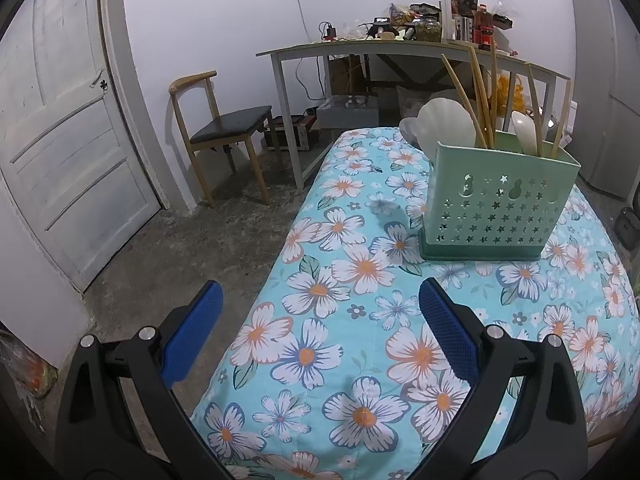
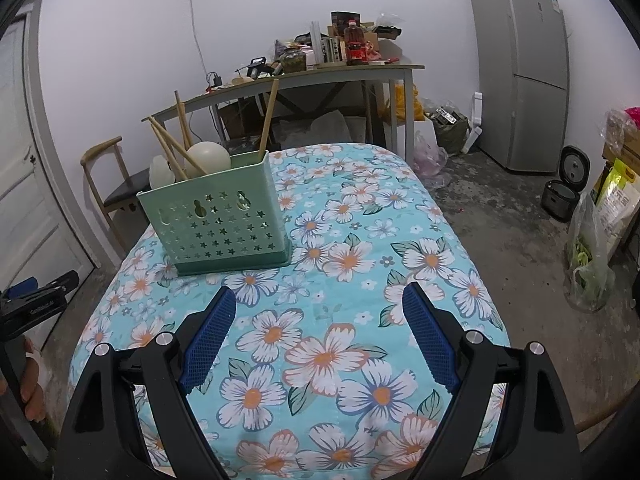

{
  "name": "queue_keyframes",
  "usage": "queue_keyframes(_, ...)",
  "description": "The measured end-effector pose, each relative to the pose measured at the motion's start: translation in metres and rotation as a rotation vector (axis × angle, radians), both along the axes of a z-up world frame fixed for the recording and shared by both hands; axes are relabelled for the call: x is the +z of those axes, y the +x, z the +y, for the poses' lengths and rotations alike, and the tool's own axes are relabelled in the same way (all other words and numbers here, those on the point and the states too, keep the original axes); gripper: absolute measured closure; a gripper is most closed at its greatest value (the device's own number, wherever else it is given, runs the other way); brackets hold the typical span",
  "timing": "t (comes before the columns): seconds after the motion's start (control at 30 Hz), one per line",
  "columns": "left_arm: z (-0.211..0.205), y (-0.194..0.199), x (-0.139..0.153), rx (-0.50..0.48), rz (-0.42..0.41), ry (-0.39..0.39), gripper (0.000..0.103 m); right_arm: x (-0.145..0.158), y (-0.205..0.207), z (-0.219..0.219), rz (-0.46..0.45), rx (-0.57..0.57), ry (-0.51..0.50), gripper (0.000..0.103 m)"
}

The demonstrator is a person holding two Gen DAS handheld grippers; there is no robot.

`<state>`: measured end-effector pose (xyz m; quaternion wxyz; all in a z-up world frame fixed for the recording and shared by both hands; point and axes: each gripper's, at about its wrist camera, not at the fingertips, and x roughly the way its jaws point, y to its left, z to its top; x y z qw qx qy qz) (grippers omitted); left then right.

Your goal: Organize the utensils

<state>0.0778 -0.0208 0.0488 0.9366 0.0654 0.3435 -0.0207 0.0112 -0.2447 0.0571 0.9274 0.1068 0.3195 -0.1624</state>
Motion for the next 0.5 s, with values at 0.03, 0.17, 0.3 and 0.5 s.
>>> queue_keyframes(0.03,0.0000,-0.0004,0.0000,0.000,-0.001,0.000,0.008,-0.0003,0.0004,-0.0001,0.000,0.002,0.000,0.020)
queue_keyframes(0.17,0.0001,-0.0001,0.0003,-0.002,-0.003,0.001,0.008,0.0006,0.0007,0.0008,-0.002,0.008,0.000,0.020)
queue_keyframes(0.3,0.0002,-0.0001,0.0007,-0.002,-0.004,-0.002,0.008,0.0018,0.0009,0.0015,-0.006,0.007,0.000,0.020)
queue_keyframes(0.5,0.0019,0.0004,0.0036,-0.002,-0.011,-0.010,0.008,0.0025,0.0005,0.0012,-0.009,0.006,0.002,0.020)
